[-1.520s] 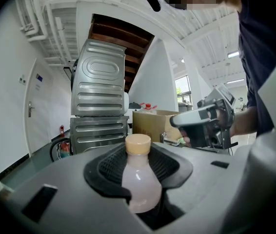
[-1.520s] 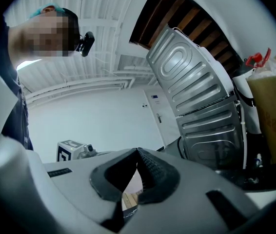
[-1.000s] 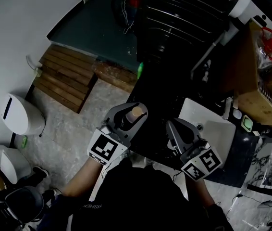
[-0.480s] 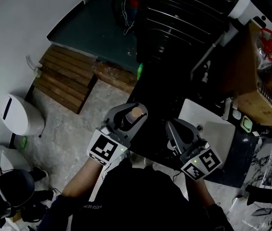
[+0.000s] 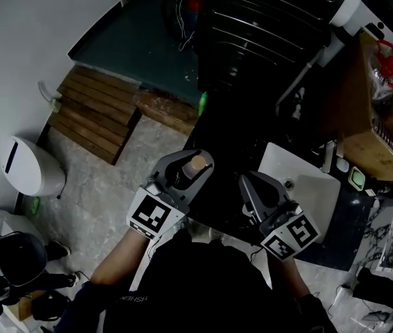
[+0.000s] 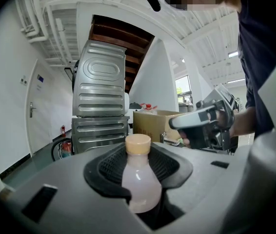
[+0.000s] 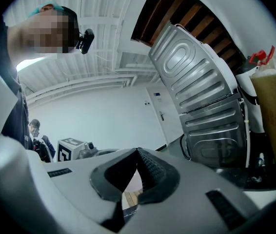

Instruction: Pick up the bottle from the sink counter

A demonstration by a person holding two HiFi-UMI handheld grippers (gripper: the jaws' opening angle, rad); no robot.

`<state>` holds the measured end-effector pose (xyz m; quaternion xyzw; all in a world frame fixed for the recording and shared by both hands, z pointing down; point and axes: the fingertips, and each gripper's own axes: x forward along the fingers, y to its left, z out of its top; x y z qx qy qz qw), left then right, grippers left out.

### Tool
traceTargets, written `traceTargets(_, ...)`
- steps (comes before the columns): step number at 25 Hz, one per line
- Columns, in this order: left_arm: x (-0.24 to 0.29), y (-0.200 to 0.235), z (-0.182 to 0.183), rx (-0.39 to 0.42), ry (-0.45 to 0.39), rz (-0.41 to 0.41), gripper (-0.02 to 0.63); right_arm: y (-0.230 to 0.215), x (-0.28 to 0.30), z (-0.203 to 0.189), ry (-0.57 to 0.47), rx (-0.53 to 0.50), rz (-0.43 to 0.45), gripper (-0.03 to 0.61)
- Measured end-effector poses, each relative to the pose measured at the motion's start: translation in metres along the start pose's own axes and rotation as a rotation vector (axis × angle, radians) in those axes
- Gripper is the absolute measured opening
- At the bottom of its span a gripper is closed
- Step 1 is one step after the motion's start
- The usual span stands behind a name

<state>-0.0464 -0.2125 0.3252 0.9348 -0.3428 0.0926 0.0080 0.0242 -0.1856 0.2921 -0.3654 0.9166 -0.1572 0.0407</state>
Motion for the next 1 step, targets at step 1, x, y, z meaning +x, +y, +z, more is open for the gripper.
traceTargets(1, -0.0001, -0.0005, -0.0002, -0.001, 0.000, 0.000, 0.141, 0.0005, -0.0001, -0.0001, 0.000, 0.000, 0.002, 0.023)
